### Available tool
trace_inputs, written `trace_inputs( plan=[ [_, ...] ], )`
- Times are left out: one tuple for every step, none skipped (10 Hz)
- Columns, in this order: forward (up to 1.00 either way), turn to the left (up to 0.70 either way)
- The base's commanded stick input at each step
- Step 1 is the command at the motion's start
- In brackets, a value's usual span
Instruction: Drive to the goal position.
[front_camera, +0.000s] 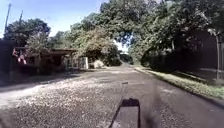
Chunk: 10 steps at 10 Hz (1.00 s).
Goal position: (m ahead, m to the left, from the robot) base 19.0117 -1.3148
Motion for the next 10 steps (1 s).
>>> trace_inputs(
  plan=[
    [0.70, 0.00],
    [0.70, 0.00],
    [0.70, 0.00],
    [0.70, 0.00],
    [0.70, 0.00],
    [0.70, 0.00],
    [0.70, 0.00],
    [0.70, 0.00],
    [0.70, 0.00],
    [0.70, 0.00]
  ],
)
